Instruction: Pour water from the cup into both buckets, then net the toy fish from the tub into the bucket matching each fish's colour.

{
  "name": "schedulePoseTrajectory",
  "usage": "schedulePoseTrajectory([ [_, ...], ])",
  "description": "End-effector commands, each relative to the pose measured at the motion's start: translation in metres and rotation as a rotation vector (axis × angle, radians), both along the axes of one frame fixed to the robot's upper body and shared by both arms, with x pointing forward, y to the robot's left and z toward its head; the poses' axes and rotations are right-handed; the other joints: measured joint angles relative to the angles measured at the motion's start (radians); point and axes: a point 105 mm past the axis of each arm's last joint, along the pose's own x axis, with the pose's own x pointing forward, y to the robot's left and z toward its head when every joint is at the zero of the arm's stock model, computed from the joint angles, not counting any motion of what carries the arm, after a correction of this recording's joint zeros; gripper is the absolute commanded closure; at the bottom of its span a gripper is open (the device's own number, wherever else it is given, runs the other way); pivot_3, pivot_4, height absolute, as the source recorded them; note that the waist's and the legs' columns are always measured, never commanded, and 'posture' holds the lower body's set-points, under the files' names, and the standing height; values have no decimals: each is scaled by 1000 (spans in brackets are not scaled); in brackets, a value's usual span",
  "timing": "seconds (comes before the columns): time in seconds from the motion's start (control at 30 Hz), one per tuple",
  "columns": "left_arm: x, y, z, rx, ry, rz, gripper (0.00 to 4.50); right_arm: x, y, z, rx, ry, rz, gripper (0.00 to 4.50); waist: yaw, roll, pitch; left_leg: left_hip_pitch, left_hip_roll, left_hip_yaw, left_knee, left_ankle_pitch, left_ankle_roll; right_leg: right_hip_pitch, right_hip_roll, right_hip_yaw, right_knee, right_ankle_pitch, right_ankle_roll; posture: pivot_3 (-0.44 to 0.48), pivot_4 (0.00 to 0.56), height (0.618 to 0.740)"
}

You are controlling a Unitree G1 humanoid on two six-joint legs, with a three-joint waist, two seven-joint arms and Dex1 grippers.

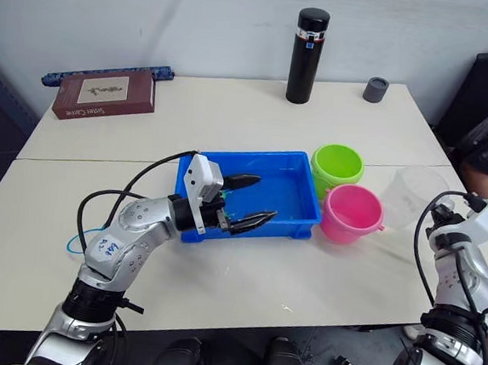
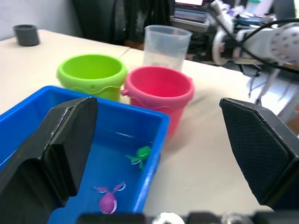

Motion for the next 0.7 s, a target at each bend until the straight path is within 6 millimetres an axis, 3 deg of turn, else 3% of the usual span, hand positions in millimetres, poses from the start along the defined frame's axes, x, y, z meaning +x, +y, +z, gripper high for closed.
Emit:
schedulePoseTrajectory([
  [0.03,-17,-7,7,-2,-35,-81,0,-3,-6,15,-15,-59,-24,4436,-1,0,0,0,0,0,0,0,0,0,0,0,0,0,0,0,150,740],
  [0.7,-16,-8,3,27,-39,-95,0,1,2,-1,-45,-18,-10,4436,-1,0,0,0,0,-1,0,0,1,0,0,0,-1,0,0,0,150,740],
])
